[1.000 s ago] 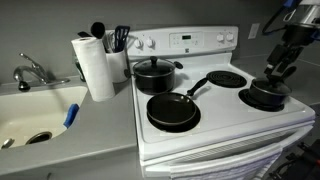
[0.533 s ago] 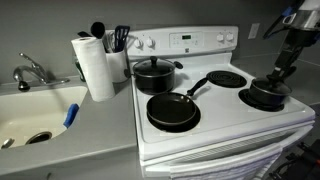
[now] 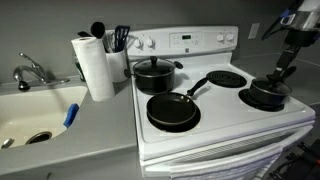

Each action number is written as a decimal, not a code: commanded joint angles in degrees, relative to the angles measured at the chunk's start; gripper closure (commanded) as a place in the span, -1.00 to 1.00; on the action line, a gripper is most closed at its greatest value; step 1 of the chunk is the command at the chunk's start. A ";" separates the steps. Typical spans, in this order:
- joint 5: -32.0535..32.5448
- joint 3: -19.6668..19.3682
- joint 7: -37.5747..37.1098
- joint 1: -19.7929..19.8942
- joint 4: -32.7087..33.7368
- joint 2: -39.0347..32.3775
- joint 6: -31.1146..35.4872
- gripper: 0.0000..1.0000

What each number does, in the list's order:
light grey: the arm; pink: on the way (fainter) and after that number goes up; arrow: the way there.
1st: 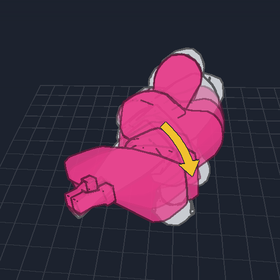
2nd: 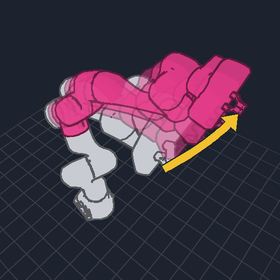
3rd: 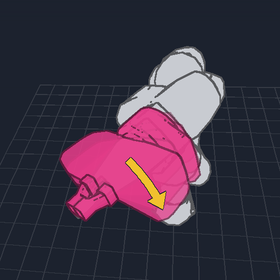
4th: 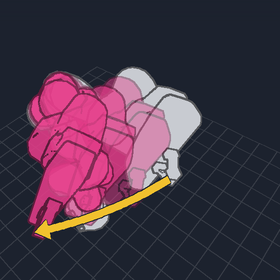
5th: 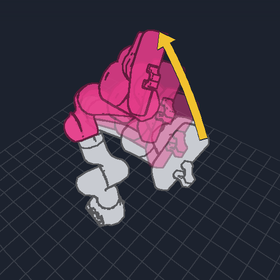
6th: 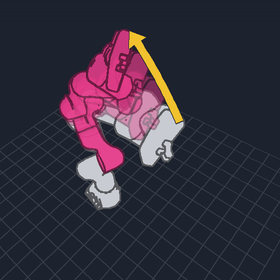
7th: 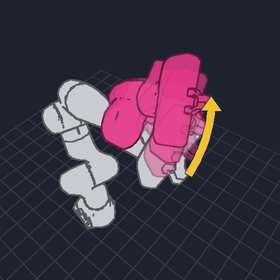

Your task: Take the lid off the pot on the right and put it on the stovetop

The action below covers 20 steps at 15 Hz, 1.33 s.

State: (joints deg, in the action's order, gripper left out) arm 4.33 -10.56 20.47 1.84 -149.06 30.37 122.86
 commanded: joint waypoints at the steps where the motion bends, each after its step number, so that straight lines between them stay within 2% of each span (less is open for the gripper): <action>1: 2.62 -1.86 7.11 0.62 0.88 -1.26 0.32 -1.00; 11: 2.79 -2.34 9.76 0.24 -0.32 -6.55 9.51 -1.00; 15: 1.60 -2.26 10.17 -0.13 -0.21 -8.15 9.50 -1.00; 20: 1.77 -2.43 11.26 0.12 -0.92 -6.57 7.85 -1.00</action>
State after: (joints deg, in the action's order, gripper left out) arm 6.43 -12.67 29.65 1.62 -149.29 22.99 130.95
